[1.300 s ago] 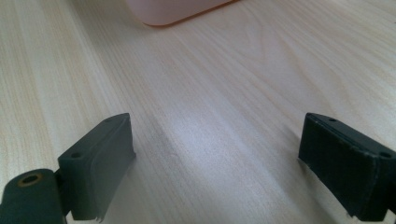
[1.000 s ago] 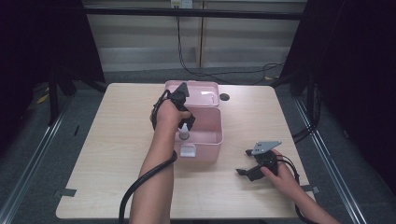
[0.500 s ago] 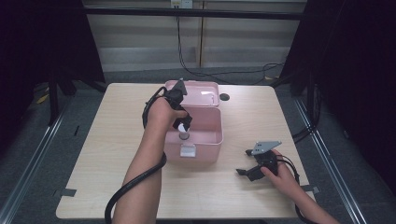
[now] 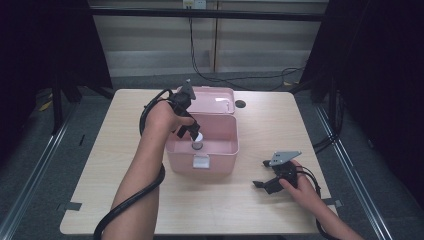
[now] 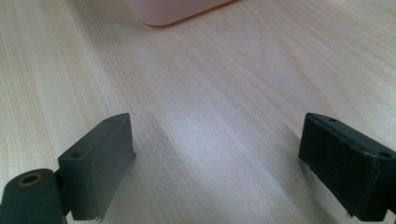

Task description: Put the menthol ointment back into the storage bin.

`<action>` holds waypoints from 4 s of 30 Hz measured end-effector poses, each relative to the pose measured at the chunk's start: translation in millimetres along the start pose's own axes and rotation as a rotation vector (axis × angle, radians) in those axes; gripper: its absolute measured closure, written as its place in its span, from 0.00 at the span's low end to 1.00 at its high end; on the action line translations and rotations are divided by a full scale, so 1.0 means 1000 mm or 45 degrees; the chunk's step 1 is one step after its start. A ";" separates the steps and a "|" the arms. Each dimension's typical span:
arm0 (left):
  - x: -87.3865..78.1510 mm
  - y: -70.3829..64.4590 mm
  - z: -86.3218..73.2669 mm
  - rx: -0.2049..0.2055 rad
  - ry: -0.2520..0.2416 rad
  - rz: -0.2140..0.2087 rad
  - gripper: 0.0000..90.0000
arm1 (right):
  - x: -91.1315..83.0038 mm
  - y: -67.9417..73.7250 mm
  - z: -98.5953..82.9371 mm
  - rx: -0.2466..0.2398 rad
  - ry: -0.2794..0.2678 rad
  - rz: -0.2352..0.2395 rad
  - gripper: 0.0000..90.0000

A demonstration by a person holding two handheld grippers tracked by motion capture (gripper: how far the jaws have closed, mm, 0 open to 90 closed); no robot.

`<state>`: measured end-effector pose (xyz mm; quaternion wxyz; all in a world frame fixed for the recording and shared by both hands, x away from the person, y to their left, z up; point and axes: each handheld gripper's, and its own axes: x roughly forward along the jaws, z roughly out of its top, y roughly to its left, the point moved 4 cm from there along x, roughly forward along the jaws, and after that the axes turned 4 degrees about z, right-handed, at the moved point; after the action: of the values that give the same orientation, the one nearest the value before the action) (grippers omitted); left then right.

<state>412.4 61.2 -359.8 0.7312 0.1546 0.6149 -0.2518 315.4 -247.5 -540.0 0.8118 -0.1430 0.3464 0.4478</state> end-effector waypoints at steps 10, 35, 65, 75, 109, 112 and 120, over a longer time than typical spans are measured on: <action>-0.017 0.010 -0.023 0.013 -0.011 0.008 0.25 | 0.000 0.000 0.000 0.000 0.000 0.000 0.11; -0.032 0.047 -0.086 -0.012 -0.003 0.034 0.25 | 0.000 0.000 0.000 0.001 0.000 0.000 0.11; 0.035 0.056 -0.133 0.048 -0.007 -0.005 0.25 | 0.000 0.000 0.000 0.004 -0.001 0.000 0.11; 0.071 0.052 -0.146 0.081 -0.010 -0.036 0.25 | 0.000 0.000 0.000 0.002 0.000 0.000 0.11; 0.127 0.047 -0.170 0.329 -0.342 0.033 0.11 | 0.000 0.000 0.000 0.002 0.000 0.000 0.11; 0.132 0.045 -0.173 0.349 -0.384 0.023 0.02 | 0.000 0.000 0.000 0.002 0.000 0.000 0.11; 0.136 0.050 -0.177 0.363 -0.538 0.006 0.00 | 0.000 0.000 0.000 0.003 0.000 0.000 0.11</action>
<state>310.9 173.1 -531.3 0.8148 0.2016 0.4064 -0.3610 315.1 -247.4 -540.1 0.8119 -0.1422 0.3469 0.4475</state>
